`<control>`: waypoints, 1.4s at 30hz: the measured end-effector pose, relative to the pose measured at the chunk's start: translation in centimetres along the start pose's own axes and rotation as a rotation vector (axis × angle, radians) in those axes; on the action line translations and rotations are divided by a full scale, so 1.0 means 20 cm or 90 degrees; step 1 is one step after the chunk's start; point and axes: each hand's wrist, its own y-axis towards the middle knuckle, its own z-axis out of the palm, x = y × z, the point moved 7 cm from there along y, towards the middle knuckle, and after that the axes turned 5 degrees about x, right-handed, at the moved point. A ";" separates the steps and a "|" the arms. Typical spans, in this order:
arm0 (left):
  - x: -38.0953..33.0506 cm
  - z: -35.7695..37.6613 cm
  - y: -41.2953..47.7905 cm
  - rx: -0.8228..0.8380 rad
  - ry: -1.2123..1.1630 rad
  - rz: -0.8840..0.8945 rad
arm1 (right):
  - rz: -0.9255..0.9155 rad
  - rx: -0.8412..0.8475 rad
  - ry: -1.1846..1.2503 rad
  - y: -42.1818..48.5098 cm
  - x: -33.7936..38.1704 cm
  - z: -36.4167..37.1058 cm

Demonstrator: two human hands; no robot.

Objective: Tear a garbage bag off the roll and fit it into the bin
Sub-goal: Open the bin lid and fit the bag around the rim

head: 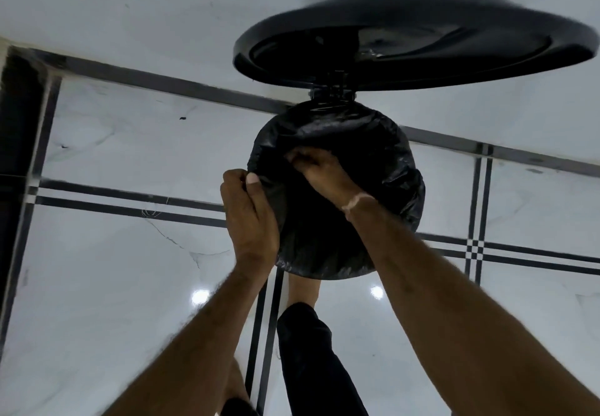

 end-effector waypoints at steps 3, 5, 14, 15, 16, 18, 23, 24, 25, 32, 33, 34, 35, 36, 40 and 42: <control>0.01 0.01 0.00 -0.002 0.003 0.002 | 0.119 -0.002 -0.017 0.12 -0.12 -0.01; 0.00 0.01 0.00 -0.005 0.003 -0.004 | 0.100 -0.030 -0.039 0.05 -0.06 -0.03; -0.02 0.00 -0.01 0.002 0.009 0.001 | 0.149 0.144 -0.249 -0.44 -0.18 0.11; -0.02 0.00 -0.01 0.003 0.006 -0.001 | 0.171 0.181 -0.288 -0.40 -0.20 0.14; -0.01 0.00 -0.01 0.007 0.007 -0.004 | 0.194 0.207 -0.318 -0.38 -0.23 0.16; -0.02 0.00 -0.01 0.010 0.019 -0.003 | 0.209 0.203 -0.357 -0.33 -0.26 0.15; -0.05 -0.02 -0.01 0.036 0.030 0.002 | 0.010 -0.039 -0.324 -0.52 -0.05 0.01; -0.03 -0.02 -0.01 0.049 0.030 -0.016 | -0.031 -0.113 -0.335 -0.60 -0.03 -0.04; -0.03 -0.03 -0.01 0.049 0.028 -0.034 | -0.061 -0.204 -0.339 -0.69 -0.01 -0.09; 0.11 -0.06 -0.43 -0.033 -0.285 -0.608 | 0.295 -0.565 0.284 -1.11 -0.29 -0.12; 0.10 -0.01 -0.51 0.020 -0.387 -0.661 | 0.342 -0.569 0.436 -1.13 -0.32 -0.07; 0.10 0.03 -0.57 0.056 -0.475 -0.696 | 0.364 -0.548 0.579 -1.14 -0.31 -0.03; 0.10 0.05 -0.60 0.063 -0.540 -0.715 | 0.357 -0.511 0.711 -1.13 -0.31 0.02; 0.10 0.06 -0.61 0.058 -0.583 -0.721 | 0.341 -0.476 0.811 -1.12 -0.29 0.06; 0.12 0.04 -0.52 0.045 -0.597 -0.691 | 0.317 -0.450 0.879 -1.10 -0.32 0.06; 0.14 0.03 -0.46 0.075 -0.592 -0.683 | 0.328 -0.472 0.944 -1.08 -0.37 0.03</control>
